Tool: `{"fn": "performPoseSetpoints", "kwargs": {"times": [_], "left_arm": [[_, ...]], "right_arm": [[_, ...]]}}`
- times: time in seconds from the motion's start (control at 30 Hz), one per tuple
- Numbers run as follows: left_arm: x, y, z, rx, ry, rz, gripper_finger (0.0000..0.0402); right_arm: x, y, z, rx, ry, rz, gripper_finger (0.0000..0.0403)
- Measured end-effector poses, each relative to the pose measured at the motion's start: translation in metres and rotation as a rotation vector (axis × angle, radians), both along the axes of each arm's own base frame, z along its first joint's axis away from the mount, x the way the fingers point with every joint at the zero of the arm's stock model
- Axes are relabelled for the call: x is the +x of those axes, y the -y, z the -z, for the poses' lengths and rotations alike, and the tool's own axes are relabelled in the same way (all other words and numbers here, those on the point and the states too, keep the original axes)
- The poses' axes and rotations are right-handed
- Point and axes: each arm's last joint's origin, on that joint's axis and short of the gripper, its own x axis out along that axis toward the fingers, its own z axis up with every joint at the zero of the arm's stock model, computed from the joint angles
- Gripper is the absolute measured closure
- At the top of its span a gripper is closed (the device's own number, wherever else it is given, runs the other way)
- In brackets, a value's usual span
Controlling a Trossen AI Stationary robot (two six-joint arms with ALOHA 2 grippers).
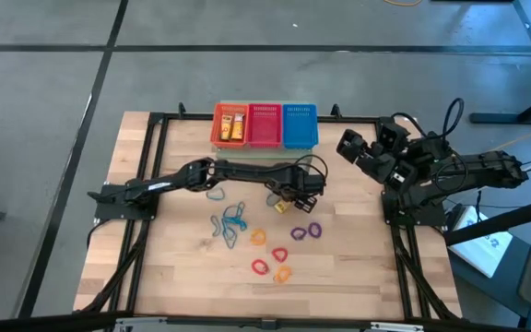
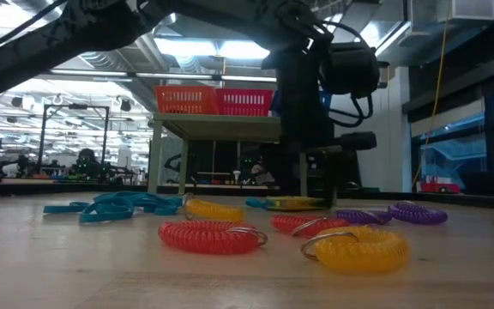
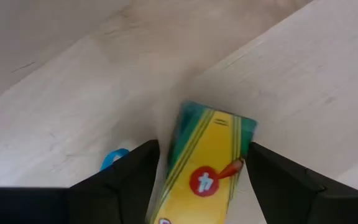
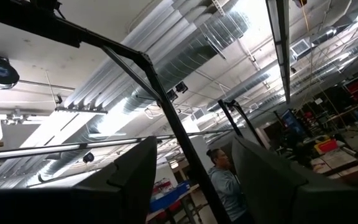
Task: Pick & Place Office Desk Supplies
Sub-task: Put the yellow box of crayon into the orange bin on the shelf
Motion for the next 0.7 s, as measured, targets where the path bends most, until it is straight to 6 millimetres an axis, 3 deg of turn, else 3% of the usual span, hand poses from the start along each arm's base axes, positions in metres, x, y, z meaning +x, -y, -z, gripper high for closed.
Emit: {"fn": "performPoseSetpoints", "kwargs": {"times": [0.7], "left_arm": [[0.0024, 0.0057, 0.0091, -0.026, -0.014, 0.087, 0.0189]], "right_arm": [[0.0015, 0.0, 0.0021, -0.007, -0.024, 0.008, 0.019]]}}
